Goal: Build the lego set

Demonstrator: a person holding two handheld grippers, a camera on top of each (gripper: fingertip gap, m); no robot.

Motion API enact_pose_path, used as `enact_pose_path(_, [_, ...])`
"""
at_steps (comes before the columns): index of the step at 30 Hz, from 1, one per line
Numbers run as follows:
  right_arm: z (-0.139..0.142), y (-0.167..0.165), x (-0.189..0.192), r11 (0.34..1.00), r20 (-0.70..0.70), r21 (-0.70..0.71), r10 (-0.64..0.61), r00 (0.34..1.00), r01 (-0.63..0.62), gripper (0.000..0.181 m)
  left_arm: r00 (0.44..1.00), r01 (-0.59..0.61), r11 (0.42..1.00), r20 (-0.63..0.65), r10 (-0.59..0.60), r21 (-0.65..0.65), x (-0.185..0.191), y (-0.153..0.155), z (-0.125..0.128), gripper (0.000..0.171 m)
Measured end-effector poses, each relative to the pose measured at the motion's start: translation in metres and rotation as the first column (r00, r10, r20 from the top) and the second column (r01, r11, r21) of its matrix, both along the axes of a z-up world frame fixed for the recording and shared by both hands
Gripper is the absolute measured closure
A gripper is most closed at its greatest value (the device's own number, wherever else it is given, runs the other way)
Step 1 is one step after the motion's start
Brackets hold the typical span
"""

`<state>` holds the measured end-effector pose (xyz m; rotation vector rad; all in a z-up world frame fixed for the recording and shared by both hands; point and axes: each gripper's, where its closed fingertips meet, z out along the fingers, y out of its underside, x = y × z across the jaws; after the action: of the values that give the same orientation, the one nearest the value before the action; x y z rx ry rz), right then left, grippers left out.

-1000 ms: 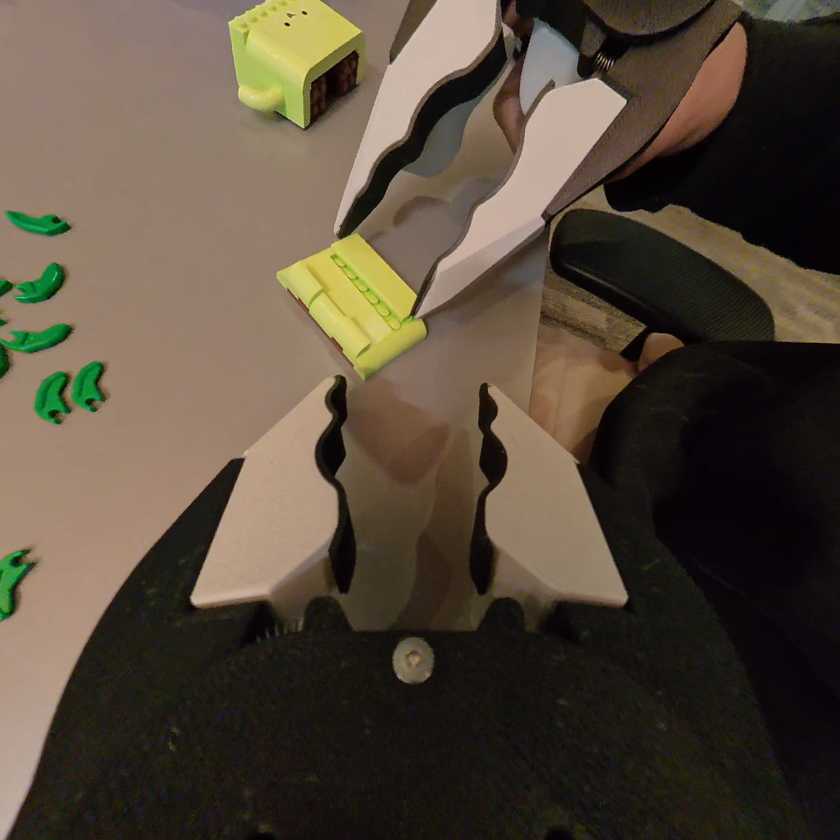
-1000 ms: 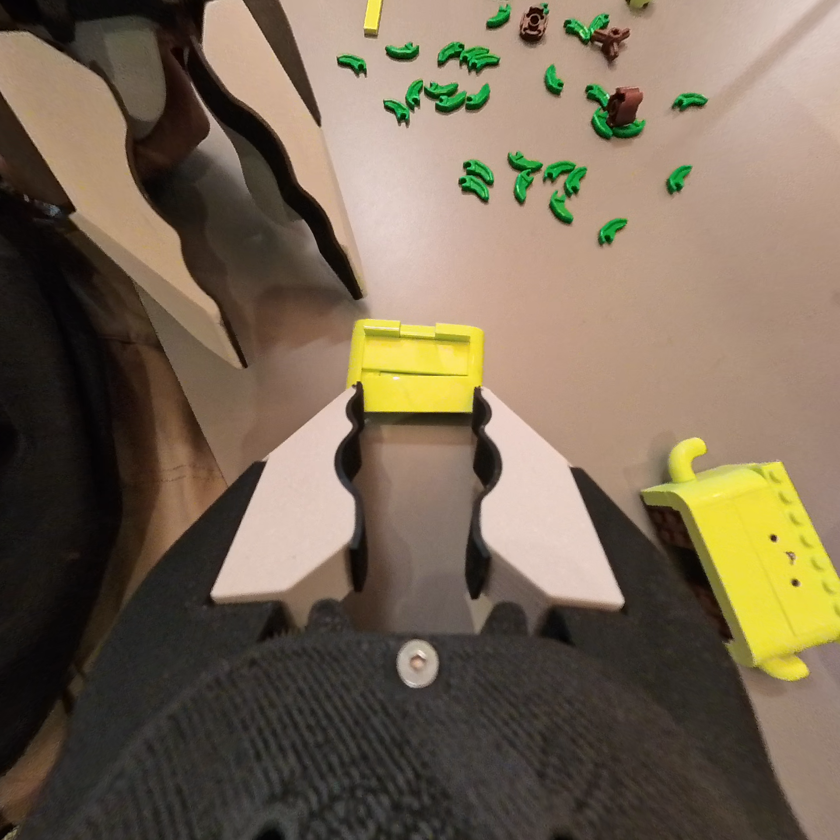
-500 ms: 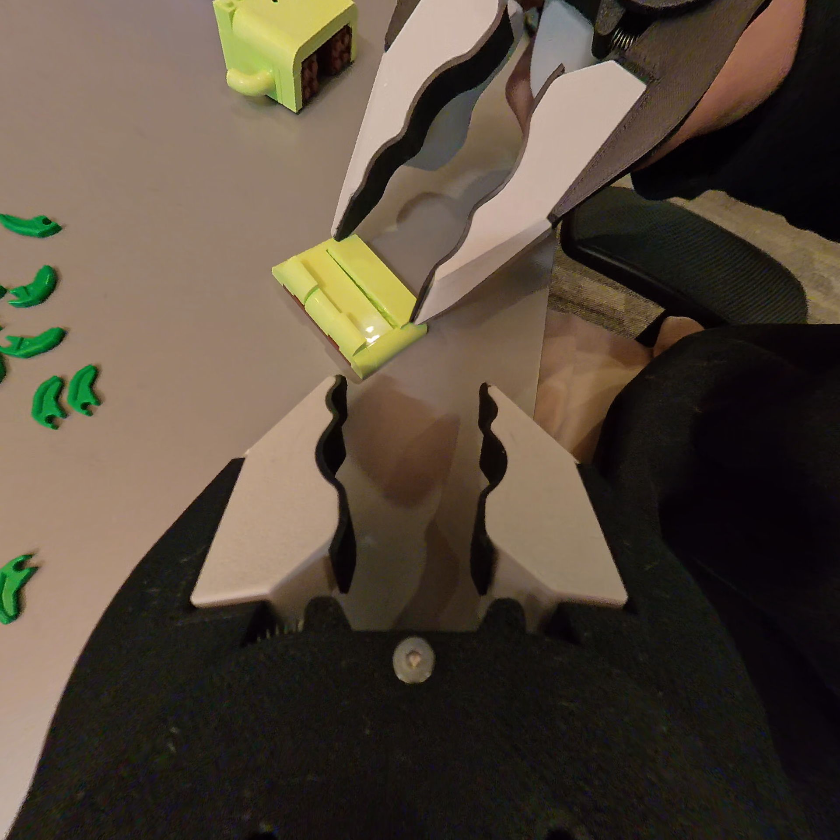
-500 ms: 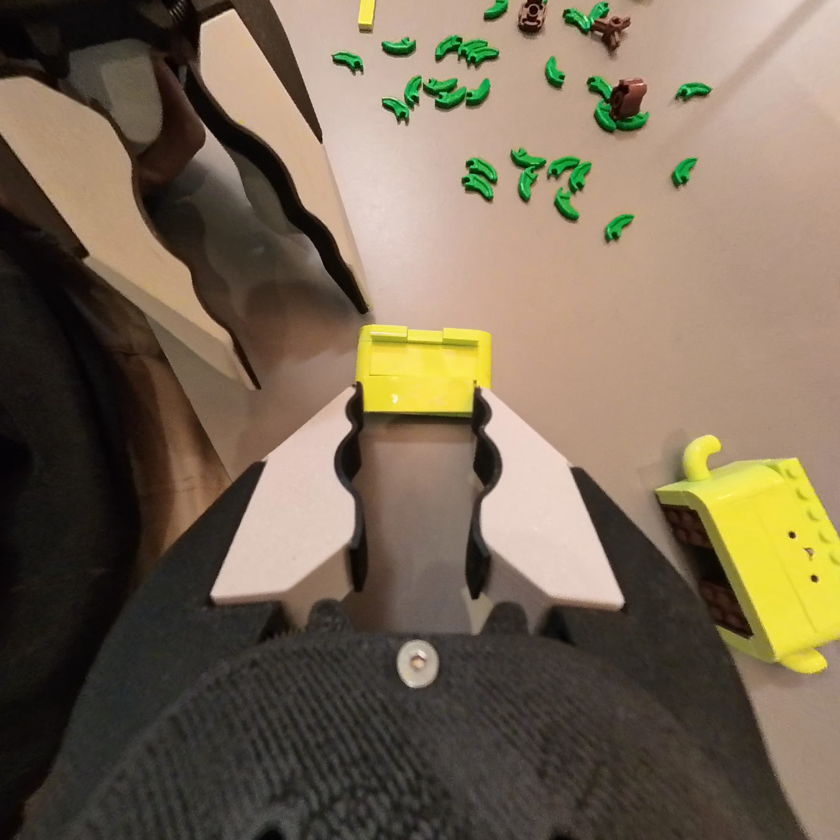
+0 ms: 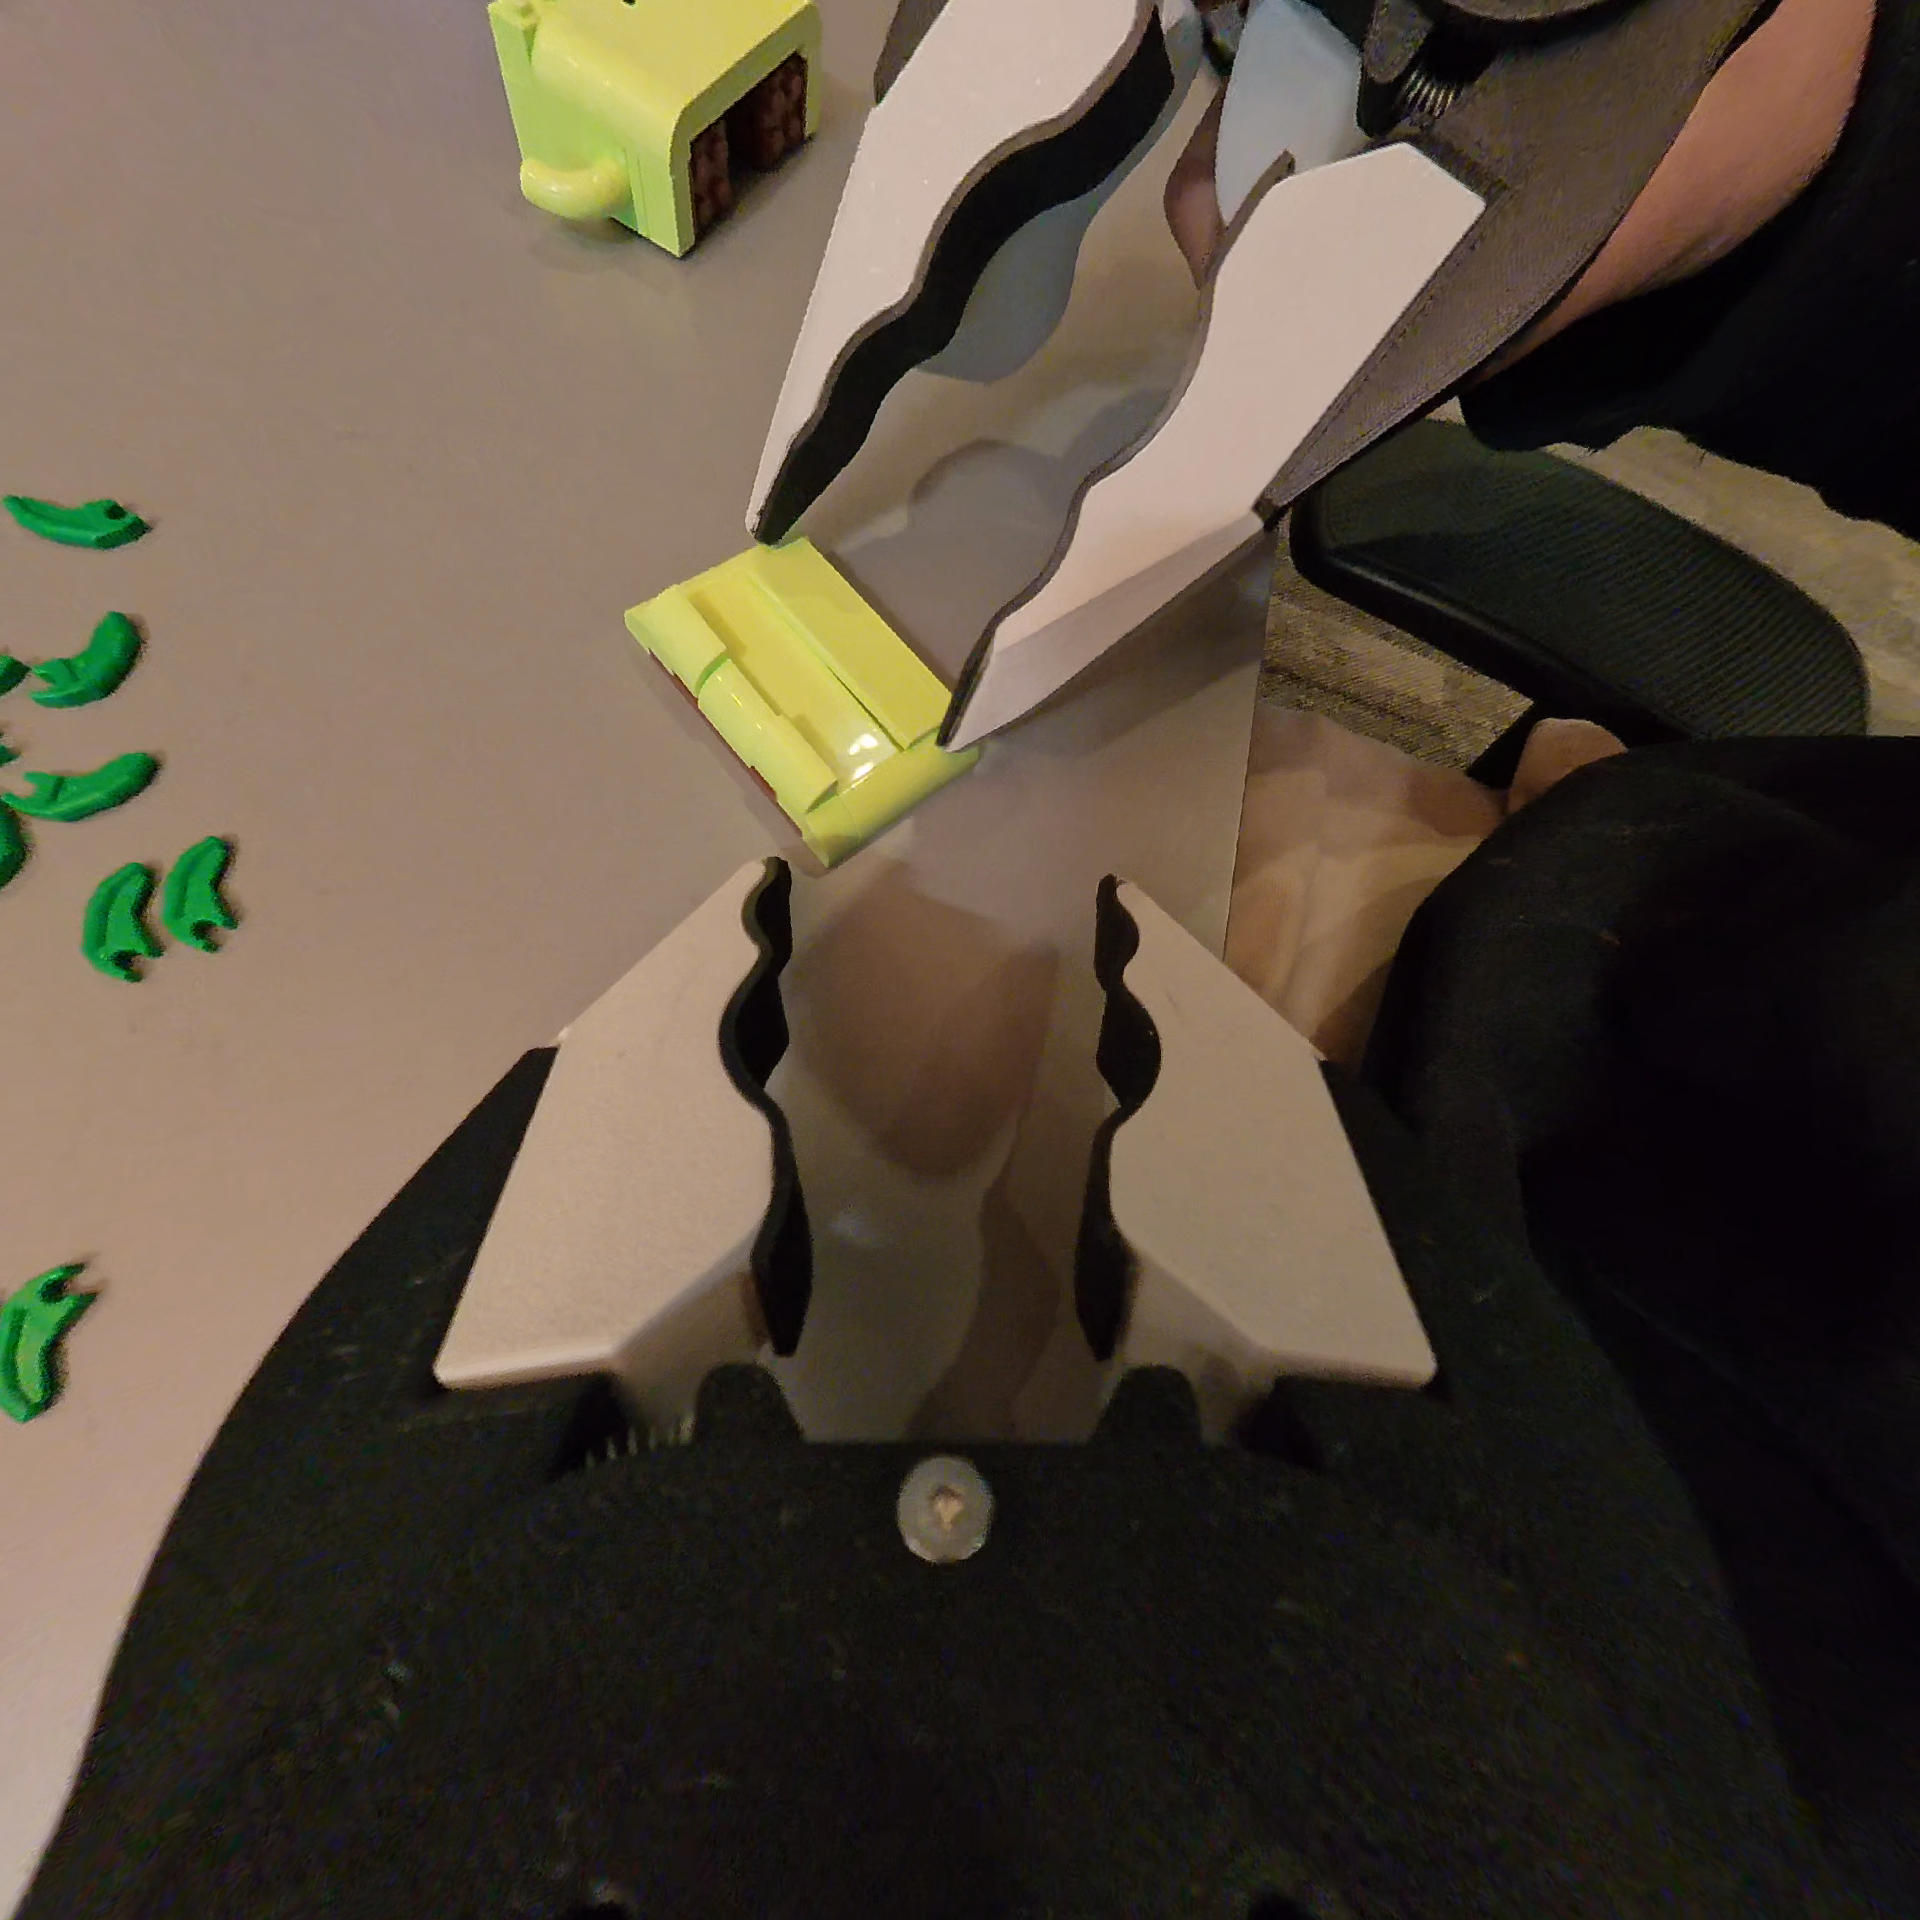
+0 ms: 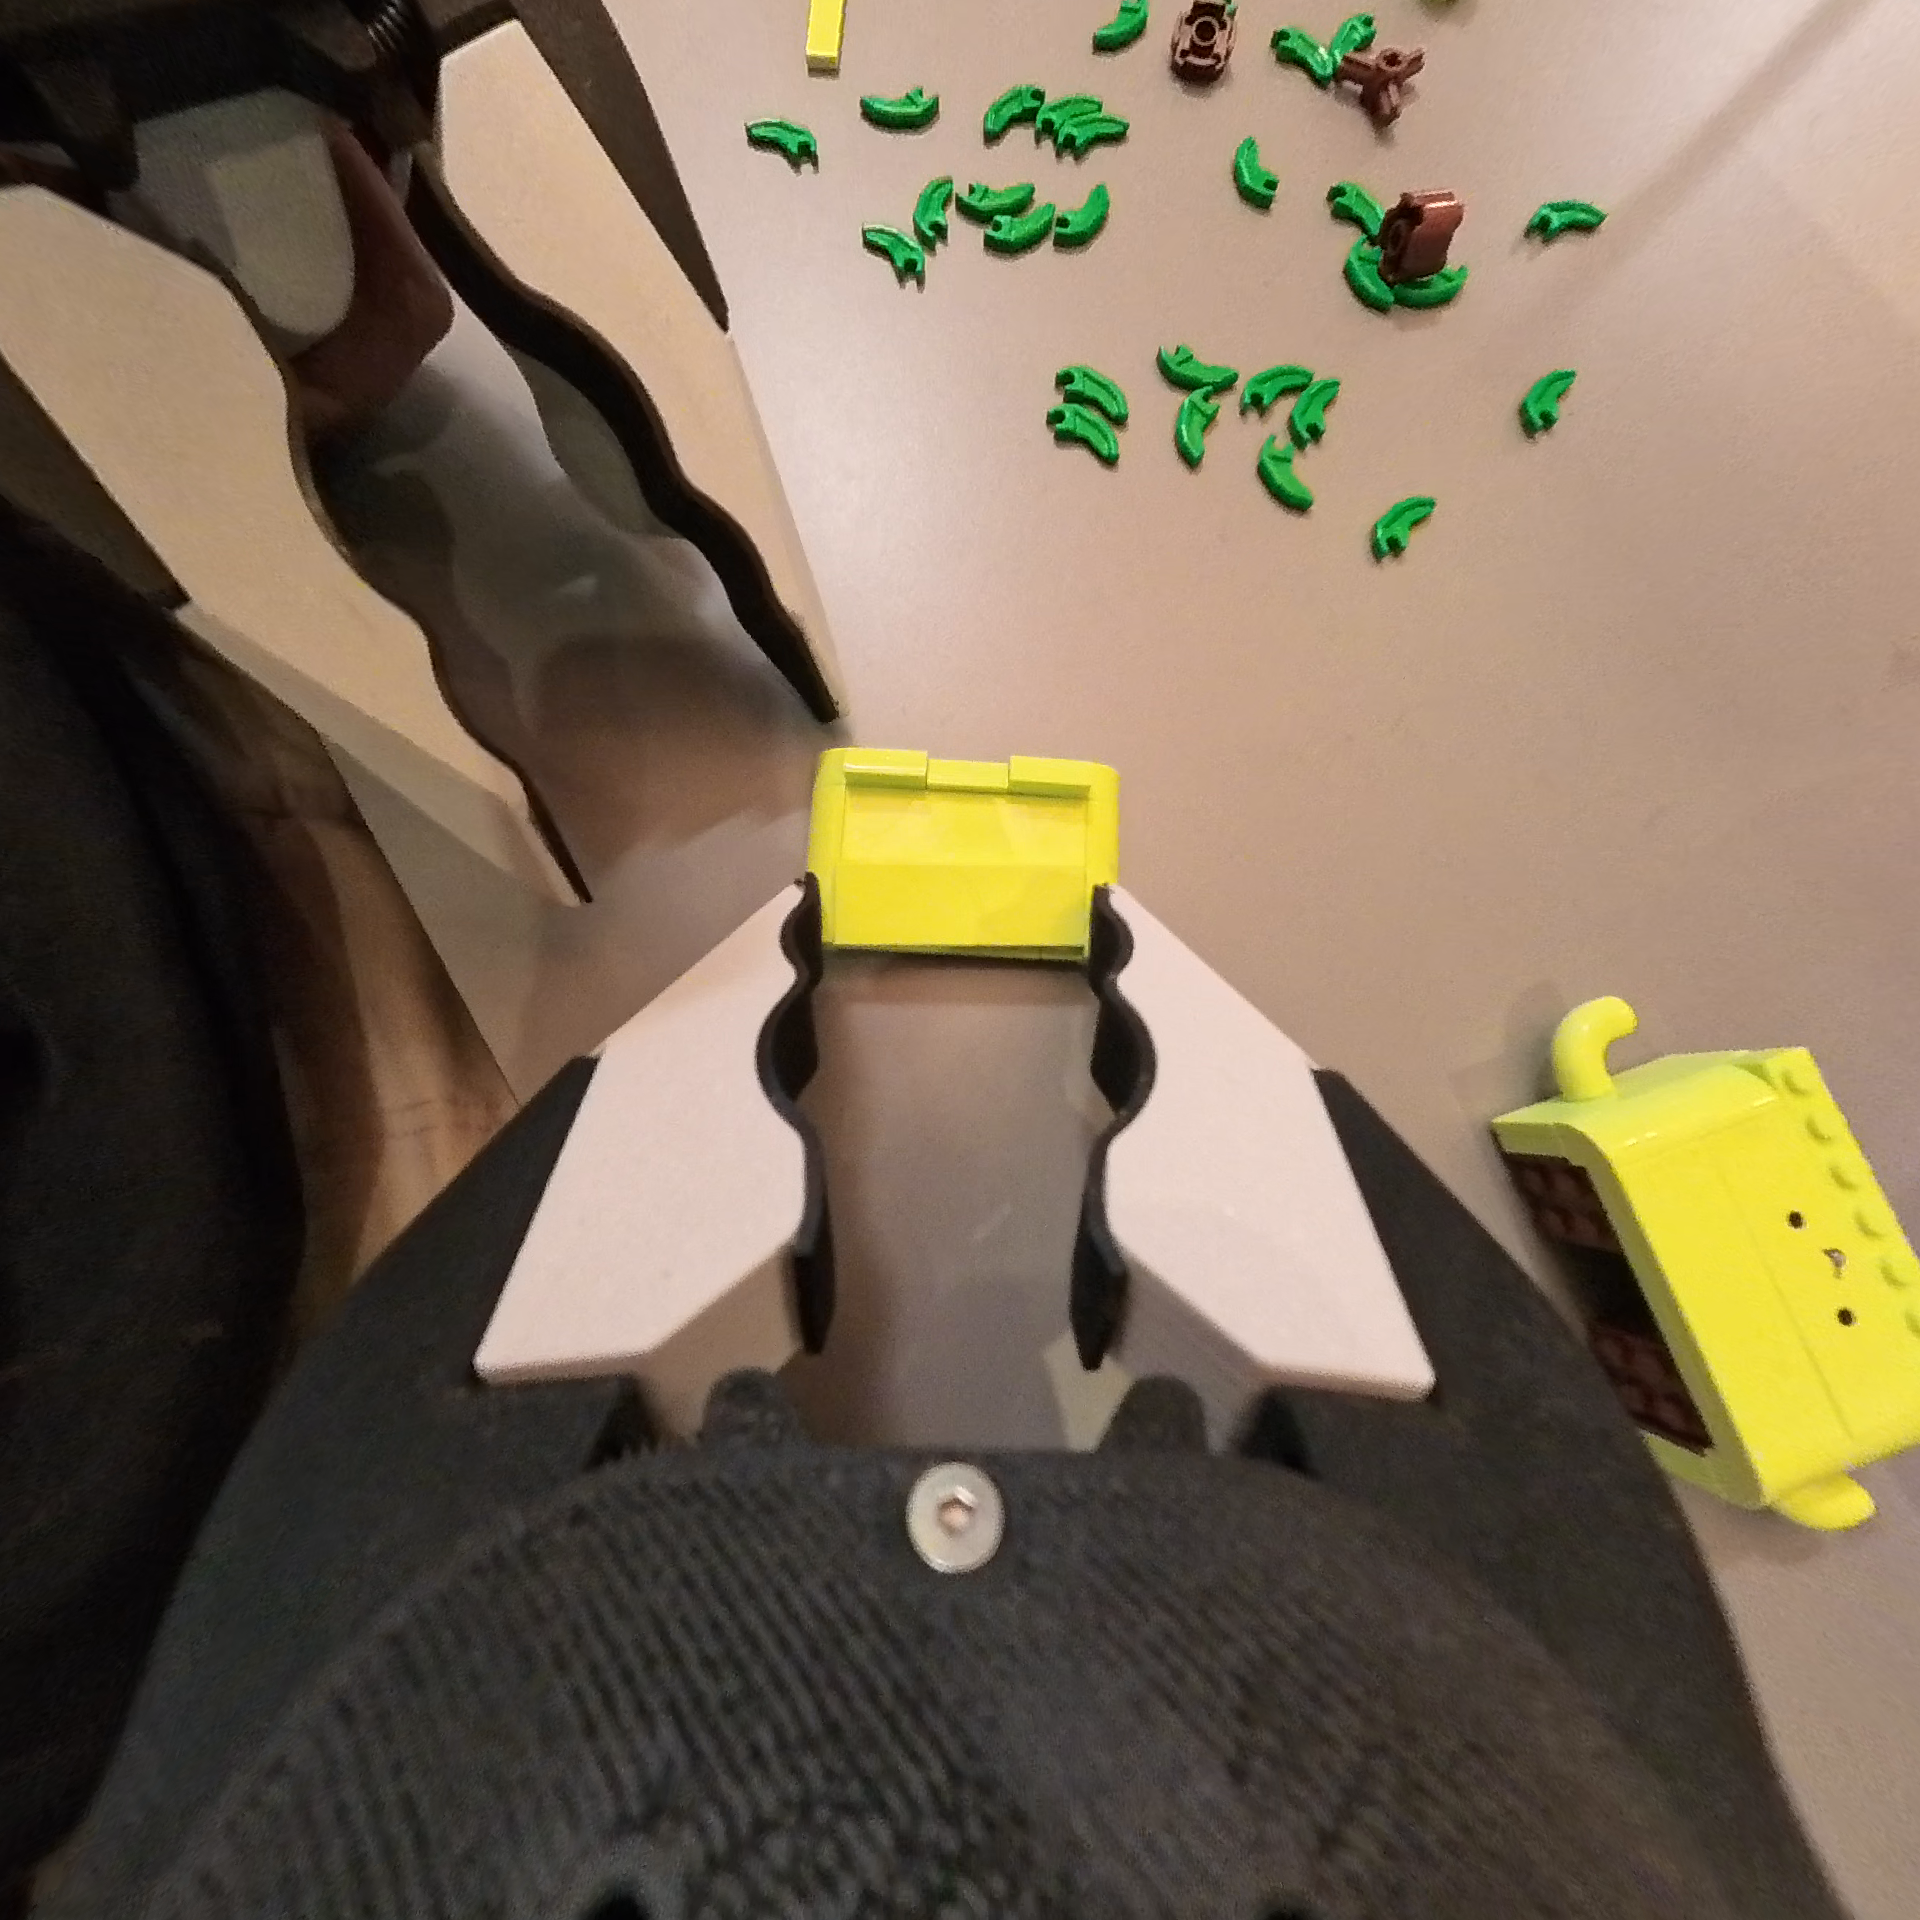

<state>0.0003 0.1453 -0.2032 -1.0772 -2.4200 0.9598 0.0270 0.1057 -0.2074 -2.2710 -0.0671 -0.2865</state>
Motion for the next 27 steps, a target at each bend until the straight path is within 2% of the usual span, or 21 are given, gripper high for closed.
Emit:
enact_pose_path(8, [0.011,0.0,-0.002,1.0,-0.029,-0.013,-0.01,1.0,0.009,0.135,0.999,-0.008,1.0,0.038,0.008,0.014,-0.001,0.0,0.002,0.114])
enact_pose_path(14, [-0.001,0.0,0.001,1.0,0.045,-0.024,-0.013,0.999,0.014,0.13,0.999,-0.005,1.0,0.037,0.005,0.008,-0.001,0.0,0.001,0.113])
enact_pose_path(27, [0.0,0.002,0.002,0.997,0.057,-0.012,-0.079,0.995,0.08,0.134,0.999,-0.005,1.0,0.043,0.004,0.007,-0.001,0.0,0.001,0.113])
